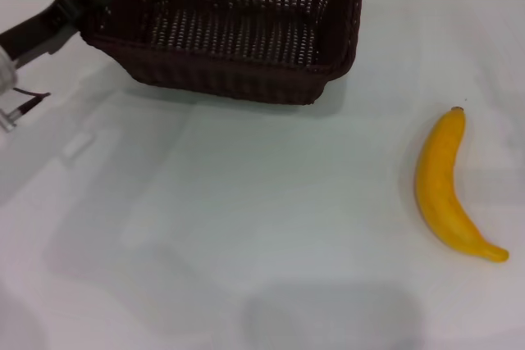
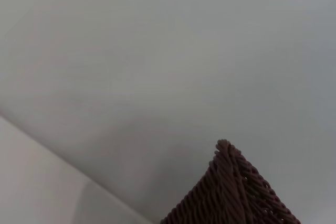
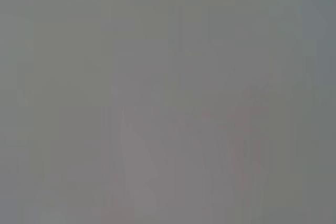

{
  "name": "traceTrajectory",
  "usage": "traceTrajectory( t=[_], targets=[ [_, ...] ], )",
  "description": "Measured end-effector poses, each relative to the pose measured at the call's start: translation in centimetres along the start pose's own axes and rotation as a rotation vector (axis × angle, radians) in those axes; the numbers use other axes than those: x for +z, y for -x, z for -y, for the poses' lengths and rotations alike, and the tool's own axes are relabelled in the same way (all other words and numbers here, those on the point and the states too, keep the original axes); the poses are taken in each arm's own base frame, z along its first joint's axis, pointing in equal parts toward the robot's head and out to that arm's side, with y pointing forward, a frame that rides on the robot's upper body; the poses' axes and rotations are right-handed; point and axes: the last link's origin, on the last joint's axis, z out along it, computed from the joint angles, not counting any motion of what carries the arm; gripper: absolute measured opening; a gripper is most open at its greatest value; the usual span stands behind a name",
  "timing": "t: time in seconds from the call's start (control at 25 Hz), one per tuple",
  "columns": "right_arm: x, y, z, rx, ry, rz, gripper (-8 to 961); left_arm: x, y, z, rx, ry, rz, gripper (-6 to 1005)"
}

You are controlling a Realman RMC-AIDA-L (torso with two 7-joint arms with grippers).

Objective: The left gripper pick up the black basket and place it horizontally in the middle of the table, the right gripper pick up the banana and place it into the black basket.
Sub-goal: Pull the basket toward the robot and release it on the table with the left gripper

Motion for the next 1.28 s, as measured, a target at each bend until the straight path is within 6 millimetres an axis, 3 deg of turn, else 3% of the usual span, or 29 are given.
traceTrajectory(
  t=[0.16, 0.2, 0.52, 1.28],
  targets=[
    [1.0, 0.2, 0.7, -0.064, -0.019, -0.023, 867, 1.3, 0.7, -0.2, -0.019, -0.027, 0.005, 183],
    [1.2, 0.2, 1.0, -0.073, -0.024, -0.032, 867, 2.4, 1.2, -0.6, -0.02, -0.037, 0.02, 183],
    [2.3, 1.0, 2.5, -0.11, -0.037, -0.039, 866, 3.8, 2.2, -1.9, -0.02, -0.004, 0.066, 184],
    [2.6, 1.0, 1.6, -0.105, -0.02, -0.034, 866, -1.7, 4.9, 0.7, -0.165, 0.071, 0.086, 192]
  ],
)
